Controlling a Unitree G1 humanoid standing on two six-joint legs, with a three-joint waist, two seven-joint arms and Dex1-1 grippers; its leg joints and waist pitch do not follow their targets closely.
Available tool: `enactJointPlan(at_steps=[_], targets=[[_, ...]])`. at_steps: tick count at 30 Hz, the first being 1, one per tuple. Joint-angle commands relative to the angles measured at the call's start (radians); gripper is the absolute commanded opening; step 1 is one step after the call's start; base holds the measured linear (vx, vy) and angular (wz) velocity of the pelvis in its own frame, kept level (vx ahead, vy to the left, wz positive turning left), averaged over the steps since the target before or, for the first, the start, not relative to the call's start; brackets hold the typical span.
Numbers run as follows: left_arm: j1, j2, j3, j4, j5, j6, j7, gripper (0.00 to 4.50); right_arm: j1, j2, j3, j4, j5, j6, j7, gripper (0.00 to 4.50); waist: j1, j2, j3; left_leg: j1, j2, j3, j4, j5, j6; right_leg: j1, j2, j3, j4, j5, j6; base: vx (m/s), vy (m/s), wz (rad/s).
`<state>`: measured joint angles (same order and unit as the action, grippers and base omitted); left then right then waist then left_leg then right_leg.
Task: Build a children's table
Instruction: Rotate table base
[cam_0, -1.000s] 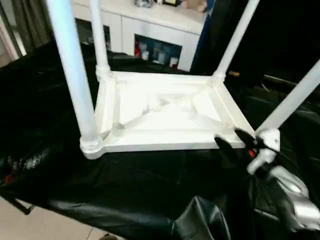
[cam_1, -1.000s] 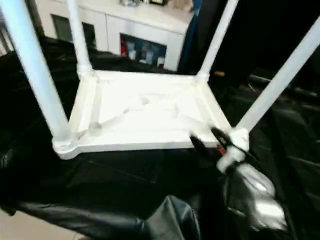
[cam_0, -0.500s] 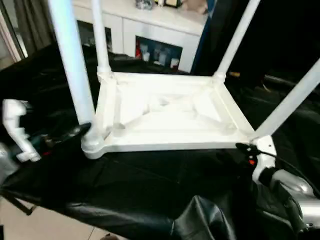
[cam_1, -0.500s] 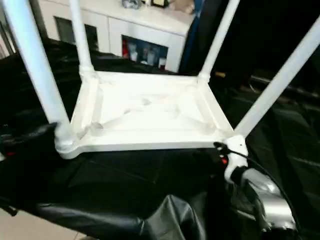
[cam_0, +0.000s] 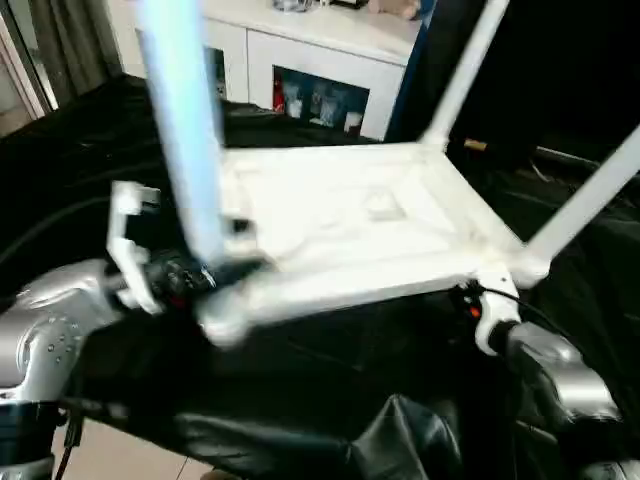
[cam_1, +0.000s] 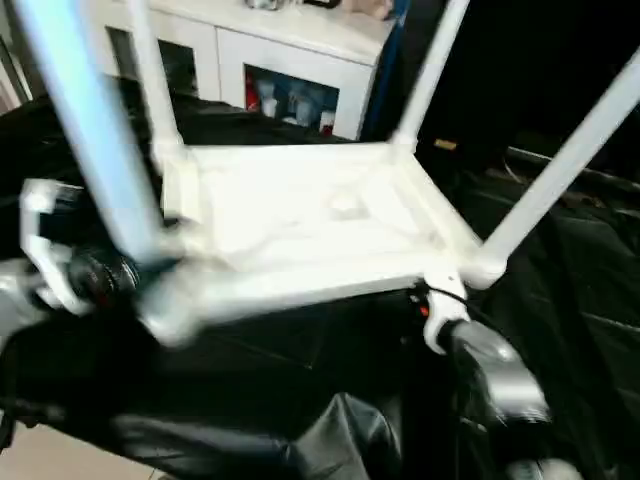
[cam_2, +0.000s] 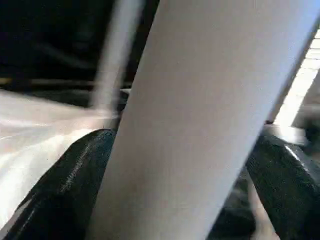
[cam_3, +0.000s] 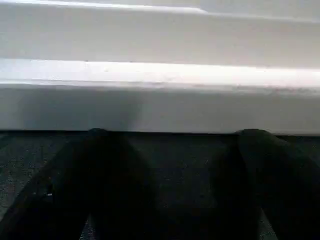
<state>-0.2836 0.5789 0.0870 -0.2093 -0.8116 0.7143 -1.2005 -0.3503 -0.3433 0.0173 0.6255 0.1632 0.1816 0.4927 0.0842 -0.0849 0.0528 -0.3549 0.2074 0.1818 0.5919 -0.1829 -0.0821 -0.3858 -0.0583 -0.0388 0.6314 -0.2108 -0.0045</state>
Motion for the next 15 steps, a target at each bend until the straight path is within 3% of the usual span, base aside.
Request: enactJointPlan(at_steps=[1,3,5,8,9,11,15], targets=[[-0.009,0.0,-0.064,-0.083,-0.042,0.043,-0.024,4.5,-0.048,0.027,0.014,0.071,-0.028,-0.026,-0.03,4.47,-0.001,0.019,-0.051,0.007,0.017,-0.005,-0.077,-0.243,-0.057,0.035,-0.062,0.039,-0.072,-0.179,-0.196,0.0,0.0,0.0],[-0.017,-0.009,-0.084,-0.096,-0.043,0.05,-0.022,4.5,-0.072,0.042,0.018,0.098,-0.034,-0.036,-0.036,4.47,-0.01,0.017,-0.048,0.005,0.018,-0.008,-0.079,-0.271,-0.066,0.036,-0.065,0.039,-0.079,-0.263,-0.169,0.0,0.0,0.0],[-0.045,-0.055,-0.125,-0.096,-0.033,0.055,-0.008,4.5,-0.128,0.086,0.028,0.148,-0.039,-0.052,-0.039,4.47,-0.021,0.021,-0.047,0.01,0.017,-0.011,-0.078,-0.309,-0.078,0.029,-0.064,0.038,-0.086,-0.328,-0.157,0.0,0.0,0.0],[-0.062,-0.093,-0.162,-0.096,-0.027,0.059,0.011,4.5,-0.175,0.125,0.051,0.195,-0.061,-0.077,-0.032,4.47,-0.028,0.019,-0.046,0.006,0.018,-0.013,-0.079,-0.326,-0.079,0.03,-0.066,0.038,-0.089,-0.361,-0.144,0.0,0.0,0.0],[-0.069,-0.108,-0.173,-0.092,-0.024,0.056,0.02,4.5,-0.189,0.137,0.061,0.208,-0.069,-0.085,-0.029,4.47,-0.034,0.009,-0.047,0.002,0.018,-0.014,-0.08,-0.324,-0.078,0.032,-0.067,0.036,-0.091,-0.377,-0.138,0.0,0.0,0.0],[-0.081,-0.138,-0.201,-0.078,0.0,0.034,0.038,4.5,-0.211,0.159,0.073,0.23,-0.079,-0.096,-0.02,4.47,-0.035,0.014,-0.047,0.001,0.018,-0.016,-0.079,-0.311,-0.076,0.031,-0.069,0.037,-0.091,-0.379,-0.133,0.0,0.0,0.0],[-0.103,-0.182,-0.252,-0.037,0.084,-0.027,0.069,4.5,-0.246,0.19,0.079,0.278,-0.096,-0.122,-0.02,4.47,-0.04,0.008,-0.051,-0.001,0.019,-0.015,-0.077,-0.27,-0.065,0.032,-0.067,0.038,-0.087,-0.32,-0.139,0.0,0.0,0.0]])
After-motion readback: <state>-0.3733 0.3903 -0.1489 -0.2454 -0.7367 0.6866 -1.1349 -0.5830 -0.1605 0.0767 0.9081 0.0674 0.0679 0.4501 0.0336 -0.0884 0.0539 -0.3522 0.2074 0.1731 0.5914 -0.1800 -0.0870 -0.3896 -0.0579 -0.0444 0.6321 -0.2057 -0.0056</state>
